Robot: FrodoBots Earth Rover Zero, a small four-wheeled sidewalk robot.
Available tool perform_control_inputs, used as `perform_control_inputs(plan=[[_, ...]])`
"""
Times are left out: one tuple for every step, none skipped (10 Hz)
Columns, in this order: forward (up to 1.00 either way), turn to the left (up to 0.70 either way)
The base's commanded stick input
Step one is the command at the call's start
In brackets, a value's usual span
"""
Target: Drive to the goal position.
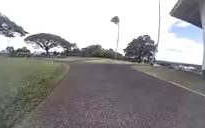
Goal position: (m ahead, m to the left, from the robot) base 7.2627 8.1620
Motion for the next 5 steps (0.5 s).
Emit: perform_control_inputs(plan=[[0.70, 0.00], [0.70, 0.00], [0.70, 0.00], [0.70, 0.00], [0.70, 0.00]])
